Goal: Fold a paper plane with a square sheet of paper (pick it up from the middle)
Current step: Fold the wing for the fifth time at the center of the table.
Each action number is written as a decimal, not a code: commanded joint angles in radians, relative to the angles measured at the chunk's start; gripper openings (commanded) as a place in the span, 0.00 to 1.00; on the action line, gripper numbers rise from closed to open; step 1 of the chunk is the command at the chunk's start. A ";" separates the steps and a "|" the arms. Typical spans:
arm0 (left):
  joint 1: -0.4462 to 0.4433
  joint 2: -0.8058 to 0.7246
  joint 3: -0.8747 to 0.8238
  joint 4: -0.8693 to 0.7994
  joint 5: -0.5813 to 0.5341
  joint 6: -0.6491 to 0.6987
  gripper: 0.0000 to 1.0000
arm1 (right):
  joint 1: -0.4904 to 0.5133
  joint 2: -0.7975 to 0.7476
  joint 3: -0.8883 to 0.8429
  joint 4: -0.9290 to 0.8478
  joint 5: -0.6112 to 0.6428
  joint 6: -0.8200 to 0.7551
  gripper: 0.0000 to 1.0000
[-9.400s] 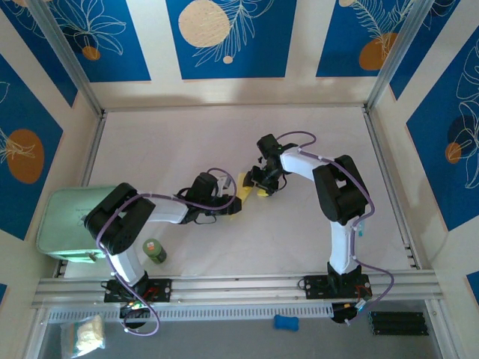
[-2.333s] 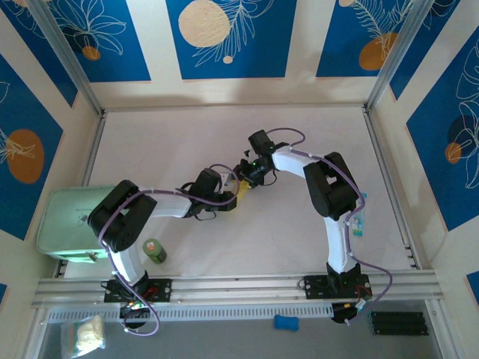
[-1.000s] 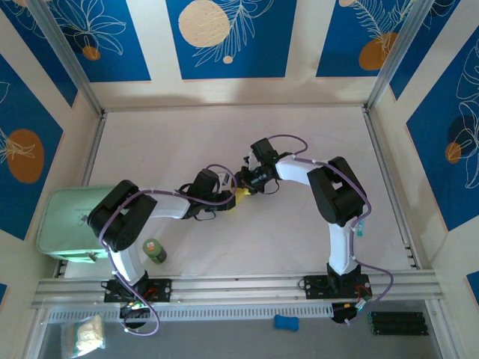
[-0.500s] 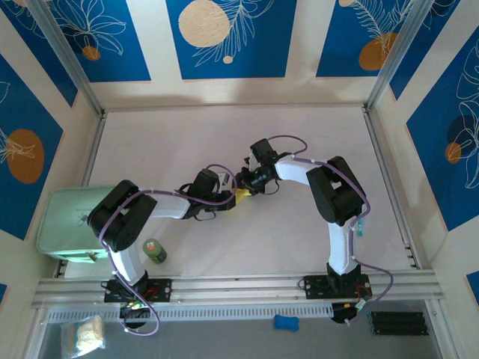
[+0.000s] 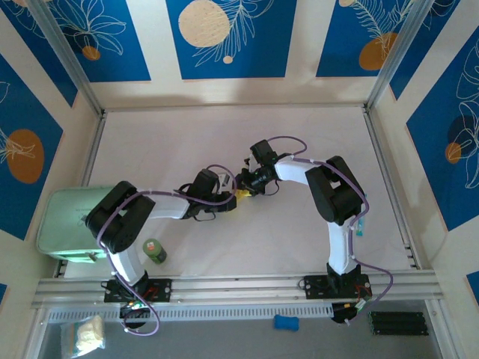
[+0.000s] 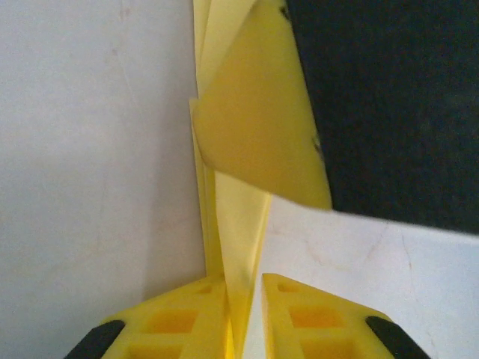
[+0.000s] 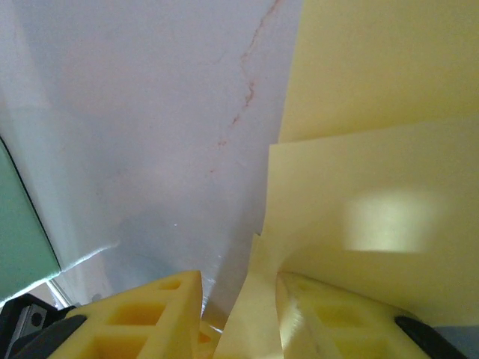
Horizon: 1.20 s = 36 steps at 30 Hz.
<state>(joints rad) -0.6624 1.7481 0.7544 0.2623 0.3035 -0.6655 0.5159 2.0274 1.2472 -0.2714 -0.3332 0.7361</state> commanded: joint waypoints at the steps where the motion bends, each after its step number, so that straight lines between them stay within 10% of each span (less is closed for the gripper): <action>1: -0.003 -0.044 0.008 -0.080 0.057 -0.040 0.20 | -0.006 0.033 -0.037 -0.020 0.020 -0.019 0.33; 36: 0.026 -0.017 -0.044 -0.001 0.080 -0.145 0.10 | -0.008 0.044 -0.034 -0.011 0.010 -0.005 0.32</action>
<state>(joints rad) -0.6422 1.7088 0.7296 0.2550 0.3386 -0.8112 0.5121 2.0274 1.2366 -0.2523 -0.3485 0.7326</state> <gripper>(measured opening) 0.106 0.323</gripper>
